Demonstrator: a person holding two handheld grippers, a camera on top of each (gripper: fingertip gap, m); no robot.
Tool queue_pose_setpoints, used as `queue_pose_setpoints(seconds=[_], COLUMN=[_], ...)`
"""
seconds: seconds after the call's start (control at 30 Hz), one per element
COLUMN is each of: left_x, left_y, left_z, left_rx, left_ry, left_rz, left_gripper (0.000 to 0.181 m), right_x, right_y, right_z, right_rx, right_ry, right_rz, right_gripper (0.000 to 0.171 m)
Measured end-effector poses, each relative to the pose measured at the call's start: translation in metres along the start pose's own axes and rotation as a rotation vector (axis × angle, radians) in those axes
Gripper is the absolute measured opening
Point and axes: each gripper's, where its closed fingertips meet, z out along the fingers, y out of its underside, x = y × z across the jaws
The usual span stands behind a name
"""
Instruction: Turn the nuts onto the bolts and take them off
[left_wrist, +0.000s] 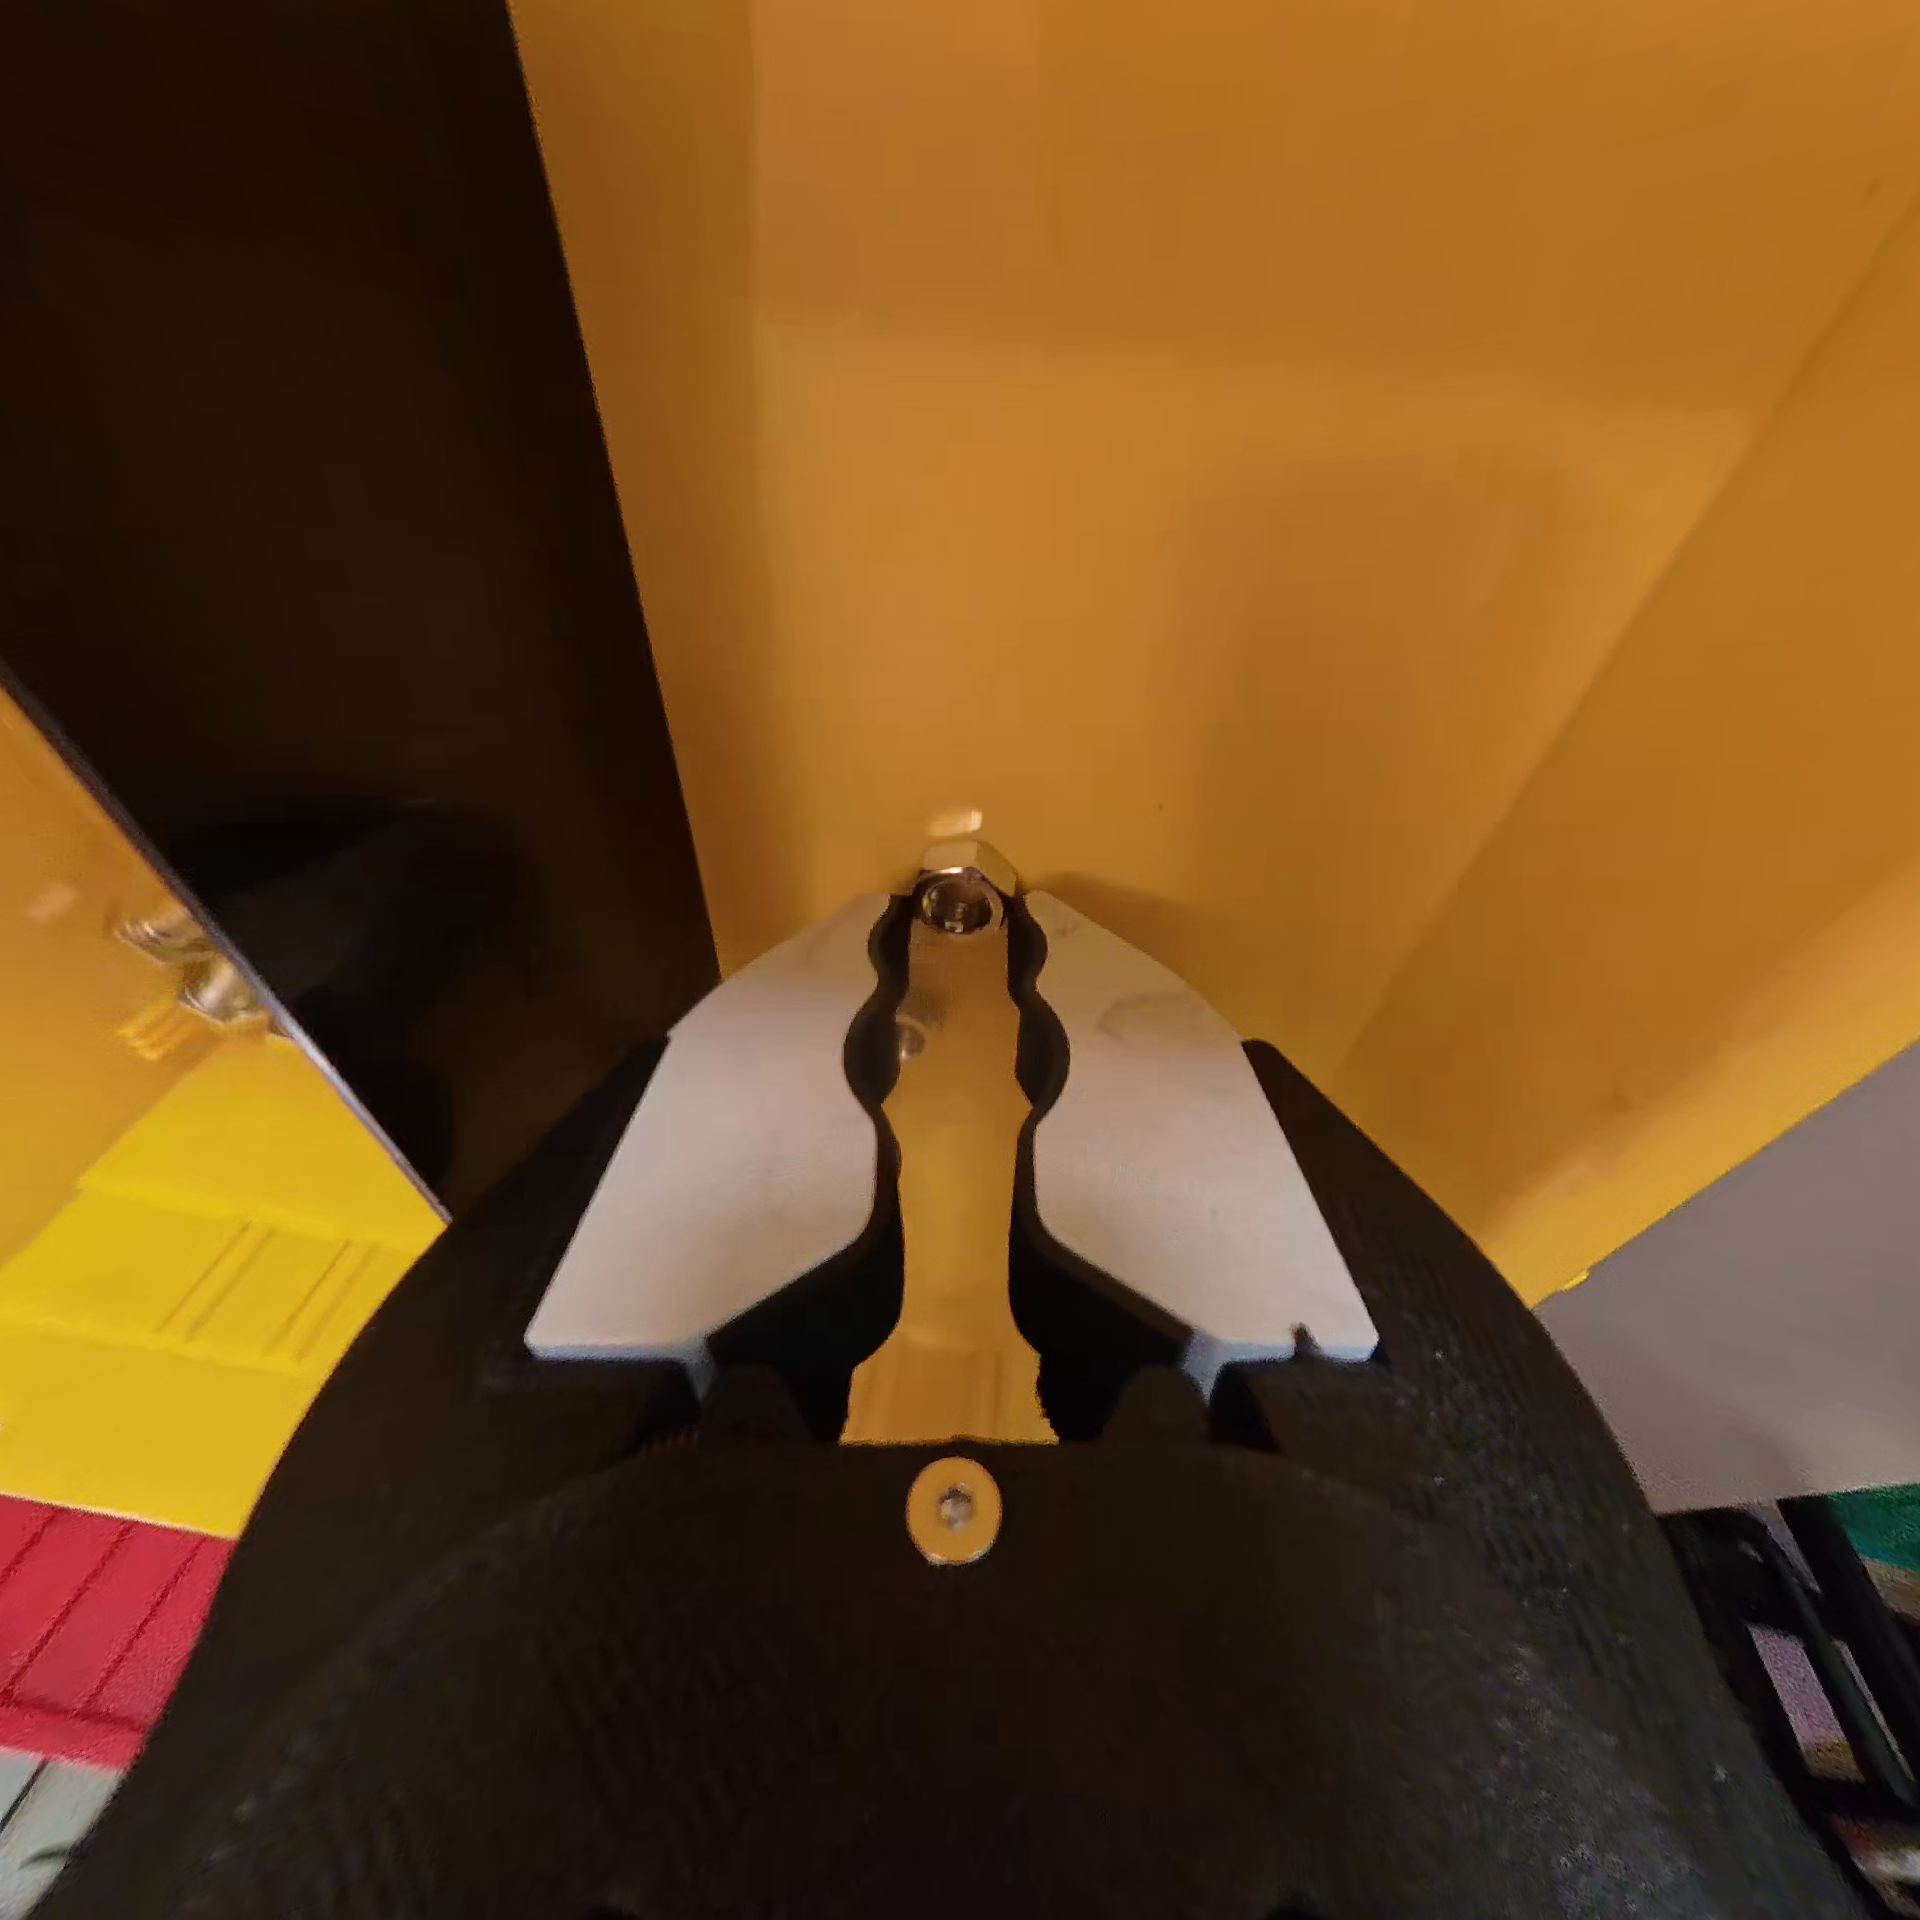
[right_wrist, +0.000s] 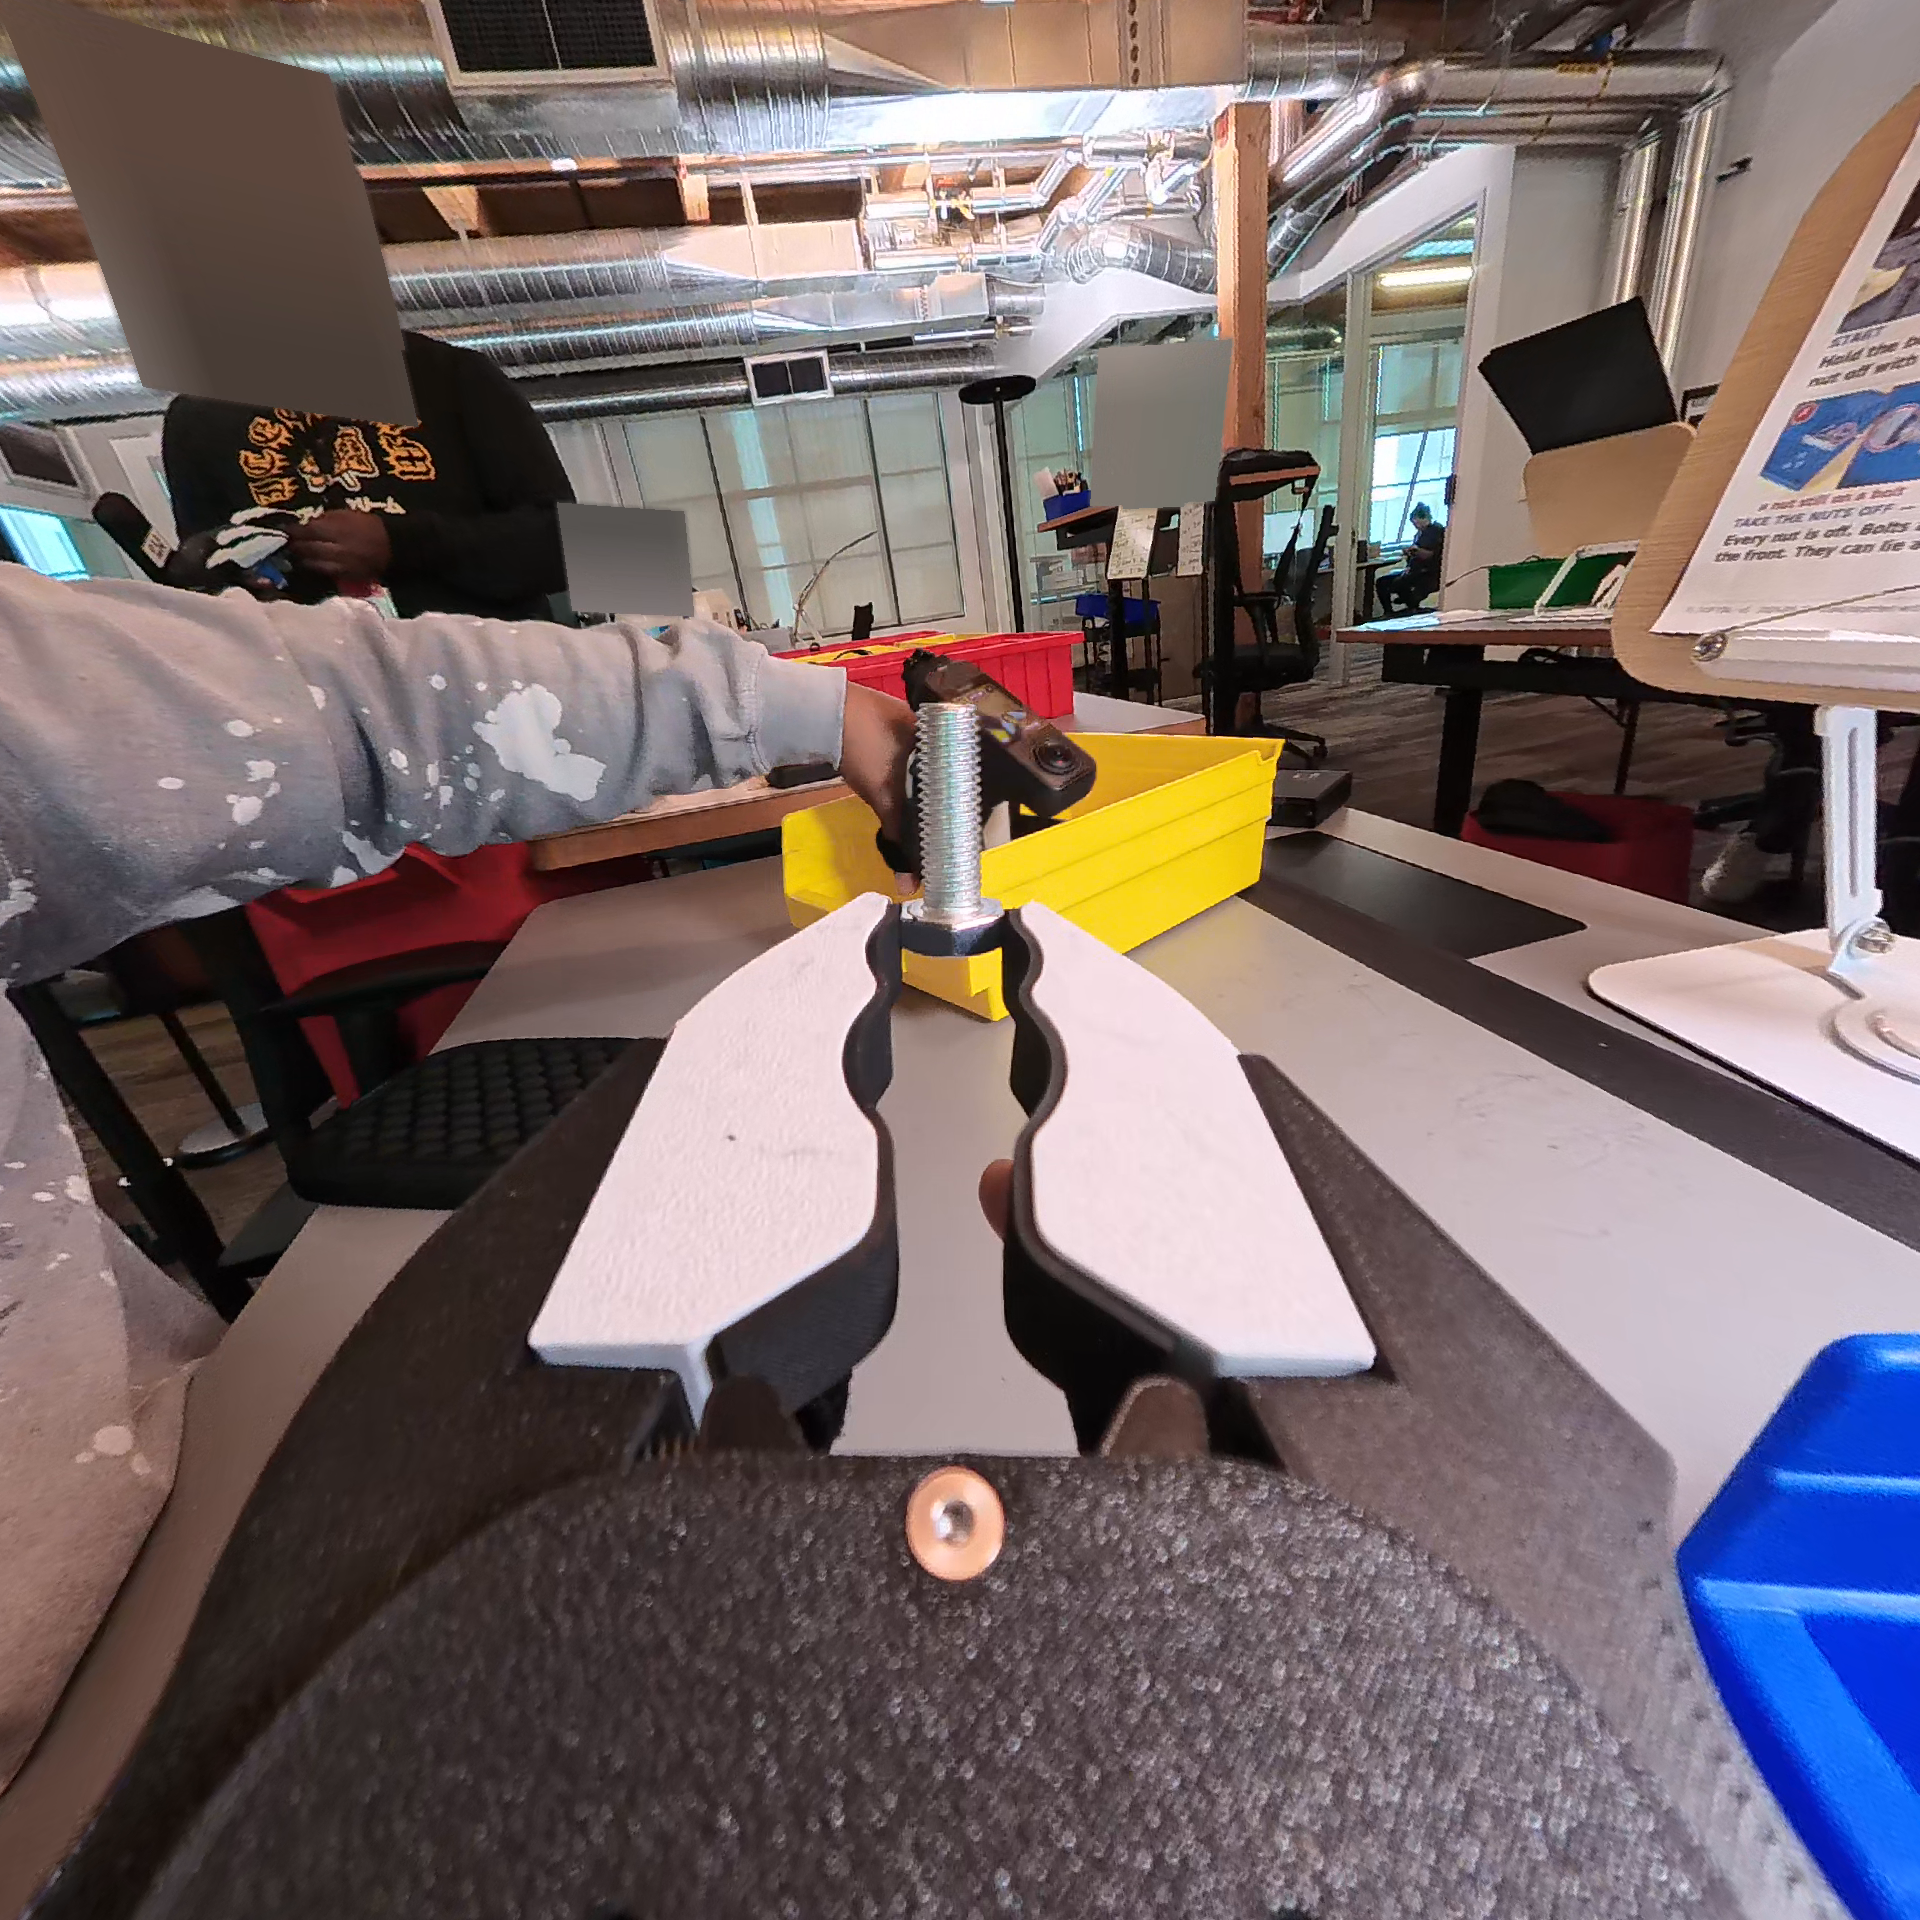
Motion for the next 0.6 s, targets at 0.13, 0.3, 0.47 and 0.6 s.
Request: queue_pose_setpoints(seconds=[0.13,0.3,0.47,0.6], left_x=[0.002,0.008,0.011,0.011], left_y=[-0.032,-0.053,-0.054,-0.051], left_z=[-0.005,-0.010,-0.010,-0.009], left_rx=[0.125,0.236,0.317,0.349], left_ry=[0.001,0.065,0.113,0.149], left_rz=[-0.004,-0.057,-0.135,-0.187], left_gripper=[0.019,0.027,0.032,0.031], right_x=[0.000,-0.001,0.000,0.000], right_y=[0.001,0.002,-0.001,-0.002], right_z=[0.000,0.000,-0.001,-0.002], right_rx=[-0.004,-0.007,0.003,0.008], right_ry=[-0.002,-0.002,-0.004,-0.006], right_rz=[0.003,0.002,0.006,0.011], right_gripper=[0.018,0.018,0.018,0.018])
